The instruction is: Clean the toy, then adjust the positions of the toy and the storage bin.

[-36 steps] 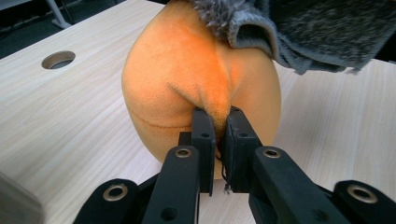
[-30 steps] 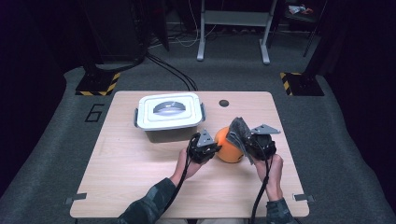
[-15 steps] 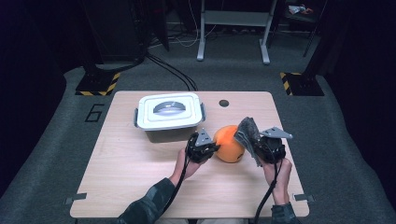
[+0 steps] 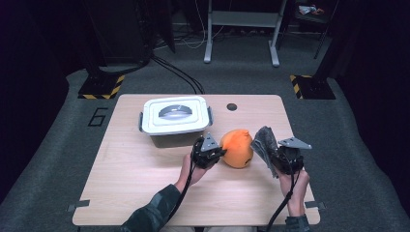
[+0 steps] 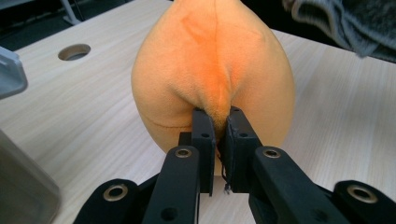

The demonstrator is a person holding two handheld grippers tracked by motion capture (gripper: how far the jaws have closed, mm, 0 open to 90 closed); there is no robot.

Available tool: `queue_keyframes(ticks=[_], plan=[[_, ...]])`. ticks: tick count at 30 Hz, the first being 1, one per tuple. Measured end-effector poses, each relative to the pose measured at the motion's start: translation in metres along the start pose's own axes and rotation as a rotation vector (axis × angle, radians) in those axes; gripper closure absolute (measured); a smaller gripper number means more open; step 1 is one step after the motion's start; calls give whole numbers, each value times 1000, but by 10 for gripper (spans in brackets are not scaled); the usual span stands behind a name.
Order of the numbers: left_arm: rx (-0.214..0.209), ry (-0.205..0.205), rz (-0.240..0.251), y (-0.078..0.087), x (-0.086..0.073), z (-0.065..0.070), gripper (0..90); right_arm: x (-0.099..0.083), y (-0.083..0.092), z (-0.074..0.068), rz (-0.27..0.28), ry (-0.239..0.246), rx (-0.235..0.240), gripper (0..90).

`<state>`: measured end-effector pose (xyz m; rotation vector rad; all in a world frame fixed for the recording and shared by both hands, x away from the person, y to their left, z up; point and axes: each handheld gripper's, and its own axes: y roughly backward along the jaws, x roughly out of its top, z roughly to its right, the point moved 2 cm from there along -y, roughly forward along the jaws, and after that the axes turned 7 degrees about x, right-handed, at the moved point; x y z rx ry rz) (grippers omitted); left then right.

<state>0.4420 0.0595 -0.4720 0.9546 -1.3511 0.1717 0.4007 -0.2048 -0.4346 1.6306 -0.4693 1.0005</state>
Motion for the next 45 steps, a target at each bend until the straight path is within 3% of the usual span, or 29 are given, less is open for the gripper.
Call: queue_keyframes(ticks=[7,23,32,45], plan=[[18,1,44,7,4,0,847,-10,-5,3,-21,-17,5,754],[36,-31,68,42,12,-4,848,-23,-17,-1,-60,-26,16,754],[53,-32,60,66,5,-10,847,-27,-25,-14,-92,13,53,753],[121,-21,64,115,-16,-26,847,-30,-31,-35,-121,48,86,752]])
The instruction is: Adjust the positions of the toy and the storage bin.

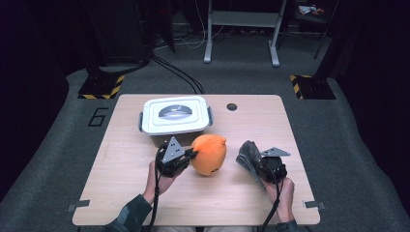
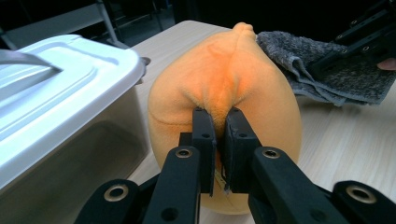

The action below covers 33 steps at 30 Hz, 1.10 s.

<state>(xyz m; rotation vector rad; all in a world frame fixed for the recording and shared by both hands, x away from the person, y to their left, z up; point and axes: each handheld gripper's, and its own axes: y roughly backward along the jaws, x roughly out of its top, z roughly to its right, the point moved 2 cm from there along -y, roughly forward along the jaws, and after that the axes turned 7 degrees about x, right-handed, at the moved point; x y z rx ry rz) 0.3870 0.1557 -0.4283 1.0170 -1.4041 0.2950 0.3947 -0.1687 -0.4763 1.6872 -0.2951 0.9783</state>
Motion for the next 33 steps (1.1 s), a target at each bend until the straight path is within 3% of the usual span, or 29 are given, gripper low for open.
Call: queue_keyframes(ticks=[14,16,25,33], plan=[[81,32,9,52,-22,-19,846,0,-1,5,-7,-14,-18,752],[97,19,0,60,-25,-22,846,0,-2,6,-5,-11,-13,752],[161,68,-3,89,-44,-33,846,1,-3,7,-10,-11,-12,752],[224,112,-38,116,-64,-45,845,1,-4,8,-9,-9,-14,752]])
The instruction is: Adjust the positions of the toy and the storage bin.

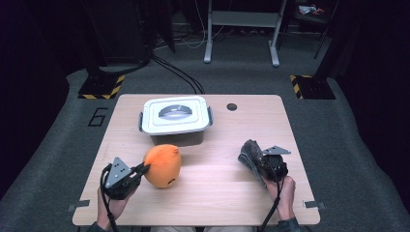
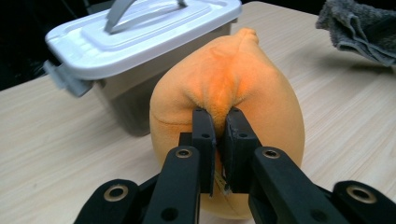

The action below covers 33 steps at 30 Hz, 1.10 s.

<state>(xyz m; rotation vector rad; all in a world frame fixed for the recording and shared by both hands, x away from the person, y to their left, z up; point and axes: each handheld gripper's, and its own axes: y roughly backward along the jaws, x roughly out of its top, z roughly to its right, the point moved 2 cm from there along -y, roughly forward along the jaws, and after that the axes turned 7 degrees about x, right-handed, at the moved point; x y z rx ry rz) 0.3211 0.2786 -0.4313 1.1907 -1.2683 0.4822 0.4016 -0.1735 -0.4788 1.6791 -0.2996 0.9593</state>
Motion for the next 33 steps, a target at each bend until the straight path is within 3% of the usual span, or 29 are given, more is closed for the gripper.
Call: queue_keyframes(ticks=[14,16,21,23,25,28,29,33], plan=[[103,79,-41,36,-26,-27,845,1,-2,-4,-9,1,-5,752],[122,92,-56,37,-30,-31,844,2,-2,-4,-4,14,-6,752],[180,138,-98,31,-41,-47,843,3,-3,-7,-12,-8,-3,752],[205,159,-117,28,-44,-56,841,3,-4,-5,-7,20,-2,752],[230,169,-122,25,-46,-62,832,3,-5,-6,-9,13,-1,752],[275,190,-150,20,-48,-71,763,2,-5,-7,-15,2,-1,752],[292,203,-158,18,-47,-75,667,3,-5,-7,-16,7,-4,752],[349,215,-199,8,-47,-89,584,3,-5,-7,-13,8,0,752]])
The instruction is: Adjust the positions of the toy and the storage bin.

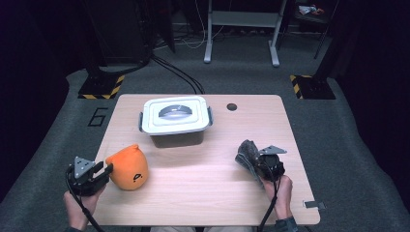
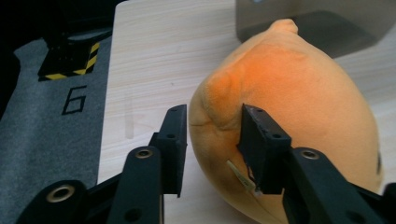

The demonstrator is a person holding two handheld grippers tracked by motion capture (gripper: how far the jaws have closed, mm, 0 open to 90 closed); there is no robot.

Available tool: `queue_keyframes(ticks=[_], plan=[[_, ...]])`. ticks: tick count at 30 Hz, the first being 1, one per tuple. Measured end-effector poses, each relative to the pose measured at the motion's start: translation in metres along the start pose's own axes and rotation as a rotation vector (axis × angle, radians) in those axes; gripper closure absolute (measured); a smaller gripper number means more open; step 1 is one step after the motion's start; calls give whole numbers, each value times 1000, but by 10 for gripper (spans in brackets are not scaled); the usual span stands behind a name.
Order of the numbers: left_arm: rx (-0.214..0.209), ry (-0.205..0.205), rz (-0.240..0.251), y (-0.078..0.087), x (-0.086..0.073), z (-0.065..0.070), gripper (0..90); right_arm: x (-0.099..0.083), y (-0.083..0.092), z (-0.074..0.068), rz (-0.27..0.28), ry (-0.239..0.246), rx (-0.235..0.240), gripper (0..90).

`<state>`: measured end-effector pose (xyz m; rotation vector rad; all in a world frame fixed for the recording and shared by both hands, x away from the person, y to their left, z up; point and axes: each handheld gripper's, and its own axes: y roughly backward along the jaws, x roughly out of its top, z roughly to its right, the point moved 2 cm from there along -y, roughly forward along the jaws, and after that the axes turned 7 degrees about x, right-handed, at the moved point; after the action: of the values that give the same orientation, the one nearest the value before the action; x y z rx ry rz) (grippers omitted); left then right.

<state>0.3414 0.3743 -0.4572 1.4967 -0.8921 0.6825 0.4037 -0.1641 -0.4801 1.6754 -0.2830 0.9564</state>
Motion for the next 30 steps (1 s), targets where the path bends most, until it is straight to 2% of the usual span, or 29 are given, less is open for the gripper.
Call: queue_keyframes(ticks=[4,7,10,12,20,23,27,29,30], plan=[[55,18,-24,-14,3,-10,522,0,1,0,-1,-2,2,752],[64,53,-36,-23,2,-20,491,-1,1,0,-7,-8,3,752],[53,81,-50,-27,2,-28,451,-2,1,1,-9,-10,4,752],[52,91,-57,-27,2,-29,446,-2,1,2,-12,-9,2,752],[41,106,-48,-24,2,-33,390,-3,2,-2,-5,1,19,752],[42,112,-47,-21,1,-33,370,-4,3,-5,-11,7,36,752],[28,109,-35,-17,1,-32,360,-8,7,-12,-14,16,75,750],[13,114,-46,-14,3,-31,353,-10,9,-17,-17,24,82,749],[12,115,-27,-15,5,-30,346,-12,12,-23,-21,39,105,749]])
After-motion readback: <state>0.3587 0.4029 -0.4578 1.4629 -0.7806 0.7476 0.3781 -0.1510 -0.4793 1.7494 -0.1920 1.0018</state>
